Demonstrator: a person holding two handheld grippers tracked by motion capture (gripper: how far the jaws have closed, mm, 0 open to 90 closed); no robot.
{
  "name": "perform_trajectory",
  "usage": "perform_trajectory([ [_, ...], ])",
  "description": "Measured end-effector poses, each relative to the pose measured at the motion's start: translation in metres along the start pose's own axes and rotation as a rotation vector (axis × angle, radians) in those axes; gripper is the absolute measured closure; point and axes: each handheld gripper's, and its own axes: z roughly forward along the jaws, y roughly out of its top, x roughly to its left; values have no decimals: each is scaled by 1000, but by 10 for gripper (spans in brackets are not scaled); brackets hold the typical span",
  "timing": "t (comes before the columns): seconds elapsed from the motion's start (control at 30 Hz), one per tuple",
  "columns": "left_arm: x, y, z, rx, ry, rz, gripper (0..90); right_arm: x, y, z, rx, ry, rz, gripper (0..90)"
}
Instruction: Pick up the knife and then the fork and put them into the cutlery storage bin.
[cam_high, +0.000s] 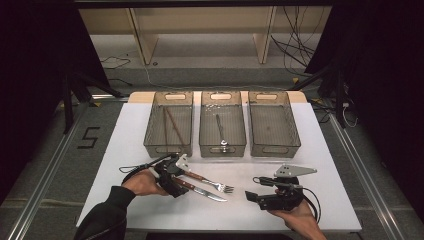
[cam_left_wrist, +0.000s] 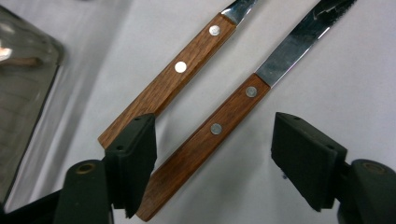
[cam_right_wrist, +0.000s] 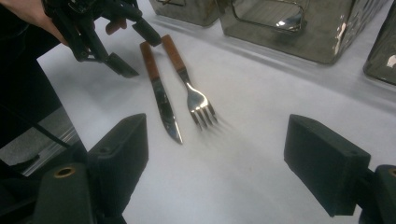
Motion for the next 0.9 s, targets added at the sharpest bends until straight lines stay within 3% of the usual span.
perform_trajectory([
  [0.23,3,2,6,33,-28,12,357,1,-1,-2,-10,-4,-7,225],
  [0.4,2,4,5,53,-47,21,434,2,-1,-2,-14,-8,-15,225],
  [0.53,-2,6,3,100,-46,55,481,3,-1,-2,-16,-7,-17,225],
  [0.9,-14,6,-2,160,-54,154,648,3,-1,-2,-7,-7,-14,230],
])
